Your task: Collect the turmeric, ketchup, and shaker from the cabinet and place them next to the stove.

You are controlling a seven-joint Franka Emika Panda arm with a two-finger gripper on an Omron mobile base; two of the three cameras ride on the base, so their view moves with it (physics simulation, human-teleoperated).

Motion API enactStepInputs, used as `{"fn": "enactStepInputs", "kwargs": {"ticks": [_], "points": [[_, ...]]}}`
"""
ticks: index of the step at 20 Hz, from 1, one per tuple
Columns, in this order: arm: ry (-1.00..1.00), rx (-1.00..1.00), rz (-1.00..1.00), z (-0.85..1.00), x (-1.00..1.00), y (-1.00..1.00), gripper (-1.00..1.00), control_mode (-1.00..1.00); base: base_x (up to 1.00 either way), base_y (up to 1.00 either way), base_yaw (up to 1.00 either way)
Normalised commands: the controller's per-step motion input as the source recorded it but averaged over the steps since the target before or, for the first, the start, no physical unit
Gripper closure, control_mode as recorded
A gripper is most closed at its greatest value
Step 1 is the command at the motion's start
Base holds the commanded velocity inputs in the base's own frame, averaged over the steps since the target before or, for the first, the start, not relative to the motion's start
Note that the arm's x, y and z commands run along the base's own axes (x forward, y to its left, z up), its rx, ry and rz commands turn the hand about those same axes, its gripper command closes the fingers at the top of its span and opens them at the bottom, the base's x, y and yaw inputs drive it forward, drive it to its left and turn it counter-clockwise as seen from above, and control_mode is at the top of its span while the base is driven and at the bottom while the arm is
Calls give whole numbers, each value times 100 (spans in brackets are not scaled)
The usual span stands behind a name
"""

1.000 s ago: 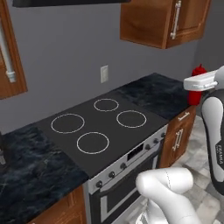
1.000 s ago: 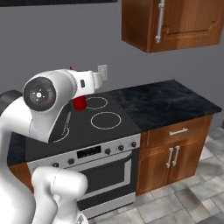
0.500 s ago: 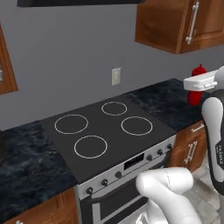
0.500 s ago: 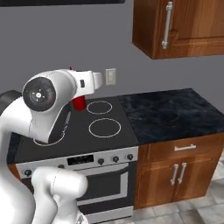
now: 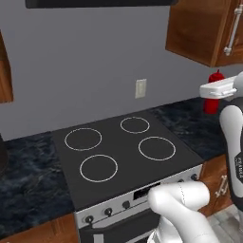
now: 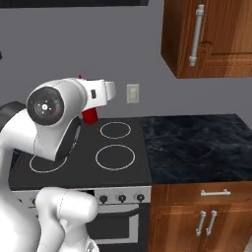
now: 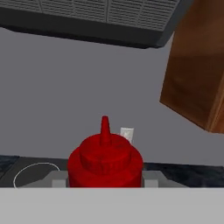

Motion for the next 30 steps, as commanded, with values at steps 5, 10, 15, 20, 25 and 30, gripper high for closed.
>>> {"fn": "enactStepInputs", "kwargs": {"ticks": [5,10,15,20,25,30], "points": [[0,0,0,0,0,0,100,100,62,-18,32],[0,0,0,0,0,0,100,100,69,-3,28],[-6,6,20,-30,42,-42,100,-100,11,-3,5],[-7,4,24,-49,48,-64,100,-100,0,0,0],[-2,0,24,-68,43,-51,100,-100,0,0,0],[3,-4,11,-53,30,-44,100,-100,0,0,0]]}}
